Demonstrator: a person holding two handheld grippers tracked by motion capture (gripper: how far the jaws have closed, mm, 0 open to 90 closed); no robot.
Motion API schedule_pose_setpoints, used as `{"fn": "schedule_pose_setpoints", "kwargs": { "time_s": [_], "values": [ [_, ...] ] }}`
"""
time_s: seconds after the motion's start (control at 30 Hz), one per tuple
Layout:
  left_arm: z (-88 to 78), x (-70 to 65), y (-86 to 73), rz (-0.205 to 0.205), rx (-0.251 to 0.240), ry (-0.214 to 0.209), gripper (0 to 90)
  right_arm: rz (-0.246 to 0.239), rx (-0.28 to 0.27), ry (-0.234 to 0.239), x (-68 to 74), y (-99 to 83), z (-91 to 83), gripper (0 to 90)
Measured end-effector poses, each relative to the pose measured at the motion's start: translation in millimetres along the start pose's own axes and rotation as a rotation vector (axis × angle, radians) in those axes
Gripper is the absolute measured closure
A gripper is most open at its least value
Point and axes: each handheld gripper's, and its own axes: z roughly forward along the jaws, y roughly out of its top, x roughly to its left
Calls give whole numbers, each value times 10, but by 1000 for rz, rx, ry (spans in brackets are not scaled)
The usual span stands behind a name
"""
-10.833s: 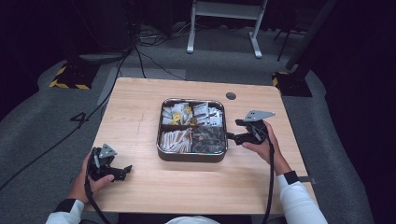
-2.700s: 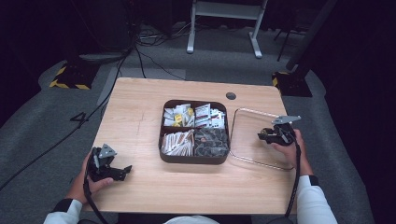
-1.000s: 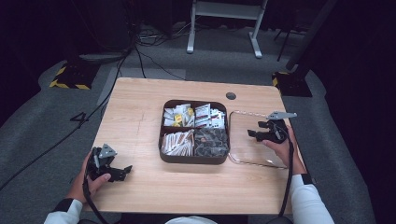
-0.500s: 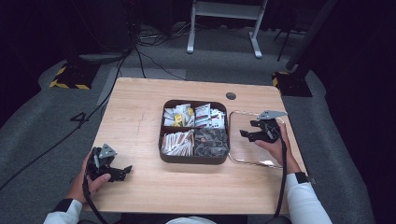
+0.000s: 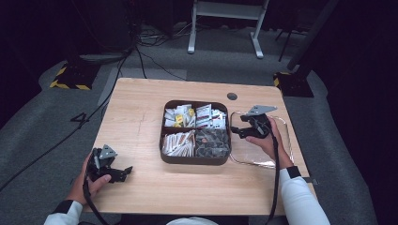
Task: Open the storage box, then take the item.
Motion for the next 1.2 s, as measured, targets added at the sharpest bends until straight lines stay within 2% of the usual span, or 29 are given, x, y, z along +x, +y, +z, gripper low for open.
{"fn": "schedule_pose_setpoints", "kwargs": {
  "time_s": [0.47,0.63,1.07,1.2],
  "values": [
    [0,4,2,4,2,-1,3,-38,-25,39,177,412,211,311],
    [3,5,2,5,-2,-1,2,-46,9,44,209,509,411,313],
    [0,-1,0,-1,0,1,3,-28,34,39,220,716,682,325],
    [0,-1,0,-1,0,1,3,-11,72,33,226,736,837,324]
  ]
}}
